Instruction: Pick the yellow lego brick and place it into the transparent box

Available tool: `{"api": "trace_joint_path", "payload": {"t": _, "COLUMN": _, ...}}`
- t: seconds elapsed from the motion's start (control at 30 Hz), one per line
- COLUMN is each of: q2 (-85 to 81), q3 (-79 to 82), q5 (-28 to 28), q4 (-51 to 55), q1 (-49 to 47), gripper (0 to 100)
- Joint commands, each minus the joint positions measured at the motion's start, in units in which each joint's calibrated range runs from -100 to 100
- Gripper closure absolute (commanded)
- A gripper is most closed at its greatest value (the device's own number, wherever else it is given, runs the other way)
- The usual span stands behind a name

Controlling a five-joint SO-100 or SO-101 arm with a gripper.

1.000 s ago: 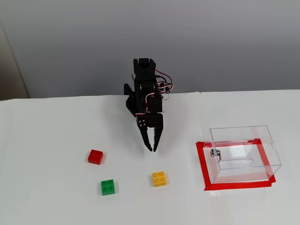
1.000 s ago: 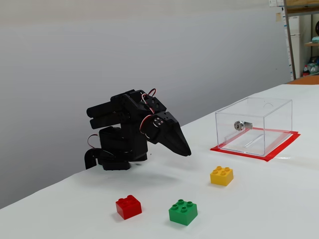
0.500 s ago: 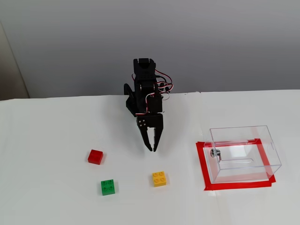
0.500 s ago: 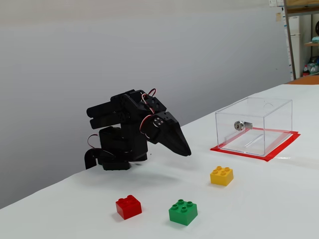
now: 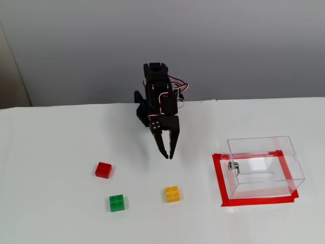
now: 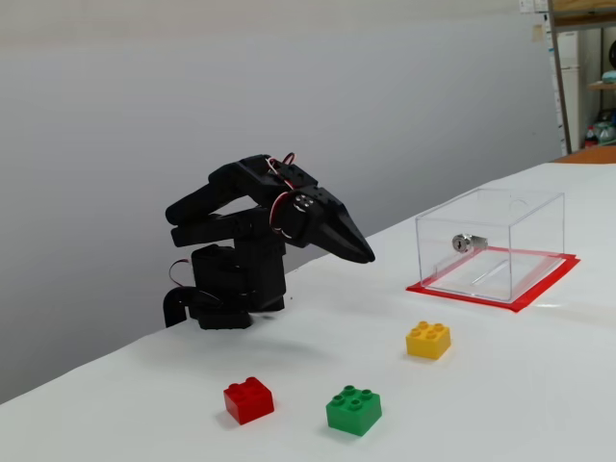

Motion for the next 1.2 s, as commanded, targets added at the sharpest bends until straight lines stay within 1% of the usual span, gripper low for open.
{"api": "trace_joint_path", "payload": {"t": 0.0, "q2": 8.0, "q3": -9.0, "q5": -0.3, "q4": -0.1, "q1": 0.5, "gripper": 96}}
{"api": "trace_joint_path", "payload": {"t": 0.27, "q2": 24.8, "q3": -20.1, "q5": -0.2, "q4": 0.0, "q1": 4.0, "gripper": 70}}
{"api": "trace_joint_path", "payload": {"t": 0.37, "q2": 29.4, "q3": -22.6, "q5": -0.3, "q4": 0.0, "q1": 4.7, "gripper": 62}}
{"api": "trace_joint_path", "payload": {"t": 0.47, "q2": 34.1, "q3": -24.1, "q5": -0.3, "q4": 0.0, "q1": 4.6, "gripper": 56}}
{"api": "trace_joint_path", "payload": {"t": 0.57, "q2": 38.9, "q3": -26.0, "q5": 0.1, "q4": -0.4, "q1": 4.2, "gripper": 54}}
{"api": "trace_joint_path", "payload": {"t": 1.17, "q2": 69.2, "q3": -44.6, "q5": 0.2, "q4": -0.9, "q1": -2.1, "gripper": 54}}
